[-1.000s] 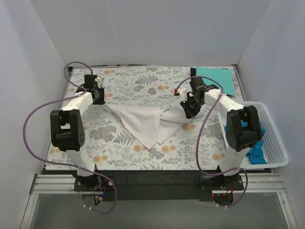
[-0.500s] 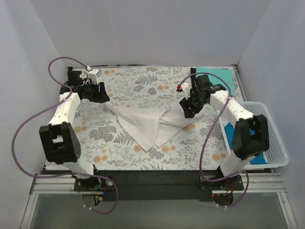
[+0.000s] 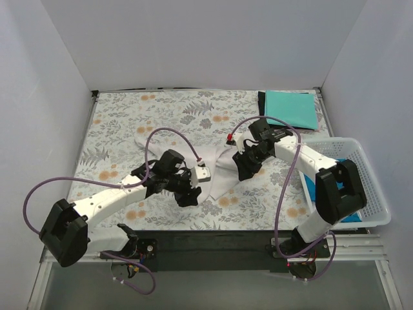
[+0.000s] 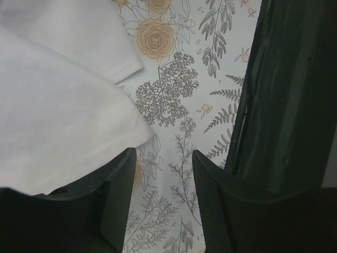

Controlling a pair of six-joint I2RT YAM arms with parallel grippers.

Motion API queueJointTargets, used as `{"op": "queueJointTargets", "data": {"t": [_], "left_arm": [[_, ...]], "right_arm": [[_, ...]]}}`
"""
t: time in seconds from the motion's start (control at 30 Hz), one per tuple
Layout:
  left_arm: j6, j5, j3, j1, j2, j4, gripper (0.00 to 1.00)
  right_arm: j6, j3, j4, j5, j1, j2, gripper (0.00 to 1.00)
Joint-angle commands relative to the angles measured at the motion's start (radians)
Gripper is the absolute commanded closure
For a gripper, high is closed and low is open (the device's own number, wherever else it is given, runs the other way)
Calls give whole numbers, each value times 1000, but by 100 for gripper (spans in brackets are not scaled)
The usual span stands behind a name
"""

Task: Fold and stack the t-shirts
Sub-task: Flatten the tshirt out

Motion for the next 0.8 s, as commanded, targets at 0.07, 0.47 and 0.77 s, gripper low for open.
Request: {"op": "queueJointTargets", "data": {"t": [0.07, 0.47, 0.77], "left_arm": [[-8, -236, -20, -138, 70, 203, 54], [3, -403, -48, -200, 258, 277, 57], [-32, -391, -81, -111, 163, 131, 100]], "right_arm": [[83, 27, 96, -60, 20, 57, 58], [112, 48, 176, -46, 54, 199, 57], [71, 5, 196, 112, 45, 295, 53]]}}
